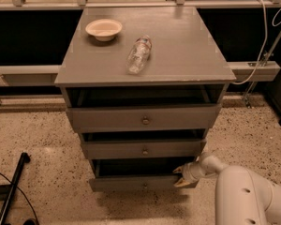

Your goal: Open bottom drawer

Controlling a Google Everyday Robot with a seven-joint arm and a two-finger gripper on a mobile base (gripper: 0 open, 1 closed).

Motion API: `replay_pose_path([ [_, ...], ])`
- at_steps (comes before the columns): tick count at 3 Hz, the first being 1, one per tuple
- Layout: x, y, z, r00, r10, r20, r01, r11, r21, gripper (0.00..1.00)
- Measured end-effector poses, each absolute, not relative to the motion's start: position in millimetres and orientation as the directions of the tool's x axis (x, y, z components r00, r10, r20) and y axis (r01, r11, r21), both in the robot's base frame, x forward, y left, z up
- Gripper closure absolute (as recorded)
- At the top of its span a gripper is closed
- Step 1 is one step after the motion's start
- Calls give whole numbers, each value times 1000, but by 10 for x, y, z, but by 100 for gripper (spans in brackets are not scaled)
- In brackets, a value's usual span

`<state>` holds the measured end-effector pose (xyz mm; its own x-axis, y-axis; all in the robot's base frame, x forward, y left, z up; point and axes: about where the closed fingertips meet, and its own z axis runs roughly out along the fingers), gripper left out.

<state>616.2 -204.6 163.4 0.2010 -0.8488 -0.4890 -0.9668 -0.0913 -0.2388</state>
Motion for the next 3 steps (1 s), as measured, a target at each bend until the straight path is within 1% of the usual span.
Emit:
replay_pose_path([
  [1, 6161, -2046, 1634, 201, -849, -489, -967, -91, -239, 7],
  [2, 6161, -2046, 1634, 201, -849, -489, -967, -91, -239, 0],
  [3, 6074, -2092, 1581, 186, -842, -506, -976, -101, -191, 3],
])
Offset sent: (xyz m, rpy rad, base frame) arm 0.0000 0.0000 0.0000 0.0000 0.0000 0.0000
